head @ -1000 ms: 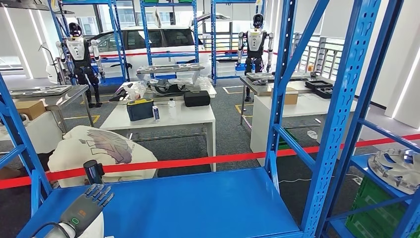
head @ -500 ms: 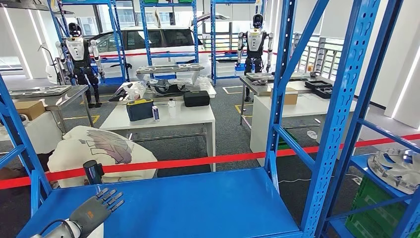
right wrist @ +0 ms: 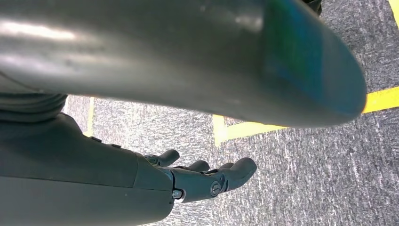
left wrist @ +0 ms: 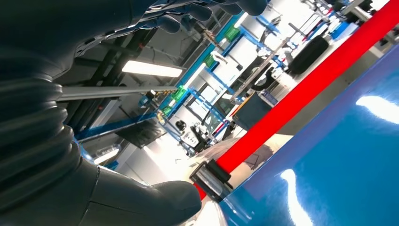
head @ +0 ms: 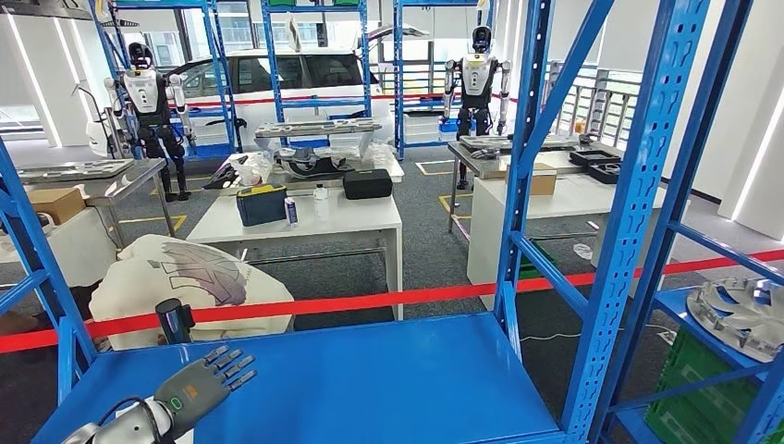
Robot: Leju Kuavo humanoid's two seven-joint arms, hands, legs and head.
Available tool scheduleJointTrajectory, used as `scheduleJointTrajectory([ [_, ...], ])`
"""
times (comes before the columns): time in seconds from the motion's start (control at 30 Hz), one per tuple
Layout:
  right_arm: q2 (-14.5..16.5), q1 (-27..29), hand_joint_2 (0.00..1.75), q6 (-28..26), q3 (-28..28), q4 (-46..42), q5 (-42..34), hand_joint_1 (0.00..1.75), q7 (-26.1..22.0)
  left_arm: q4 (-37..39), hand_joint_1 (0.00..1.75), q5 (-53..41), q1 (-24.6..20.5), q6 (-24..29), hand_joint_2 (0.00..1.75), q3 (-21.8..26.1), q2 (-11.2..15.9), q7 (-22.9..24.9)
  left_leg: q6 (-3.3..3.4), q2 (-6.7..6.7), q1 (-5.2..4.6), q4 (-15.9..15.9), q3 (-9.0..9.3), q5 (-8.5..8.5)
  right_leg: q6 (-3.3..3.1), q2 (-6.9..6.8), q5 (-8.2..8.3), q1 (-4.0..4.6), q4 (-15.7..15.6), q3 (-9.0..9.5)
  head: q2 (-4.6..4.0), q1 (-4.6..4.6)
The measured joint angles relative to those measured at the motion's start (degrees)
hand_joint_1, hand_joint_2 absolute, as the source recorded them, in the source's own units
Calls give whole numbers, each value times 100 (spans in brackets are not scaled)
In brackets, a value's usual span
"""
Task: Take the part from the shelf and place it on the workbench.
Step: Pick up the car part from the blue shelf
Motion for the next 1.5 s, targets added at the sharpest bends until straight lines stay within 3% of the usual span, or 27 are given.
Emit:
scheduleJointTrajectory([
  [0.53, 0, 3, 0, -1, 0, 0, -8, 0, -2, 133, 0, -67, -343, -1024, 175, -143, -108, -52, 0, -2, 1, 0, -14, 0, 0, -2, 0, -1, 0, 0, 0, 0],
  [0.77, 0, 8, 0, 0, 0, 0, -13, 0, 5, 253, 0, 335, -336, -1804, 175, -136, -96, 91, 0, -1, 1, -1, -18, 0, 0, -2, 0, -2, 0, 1, 0, 0],
  [1.07, 0, 17, 0, -1, 0, 0, 14, 0, 38, 363, 0, 504, -58, -1845, 175, -59, 63, 208, 0, -2, 1, -1, -18, 0, 0, -3, -1, -2, 0, 0, 0, 0],
  [1.5, 0, 20, 0, -1, 0, 0, 37, 0, 41, 379, 0, 519, 150, -1680, 175, -40, 74, 124, 1, -2, 0, -1, -19, -1, 0, -3, -1, -2, 0, 0, 0, 0],
])
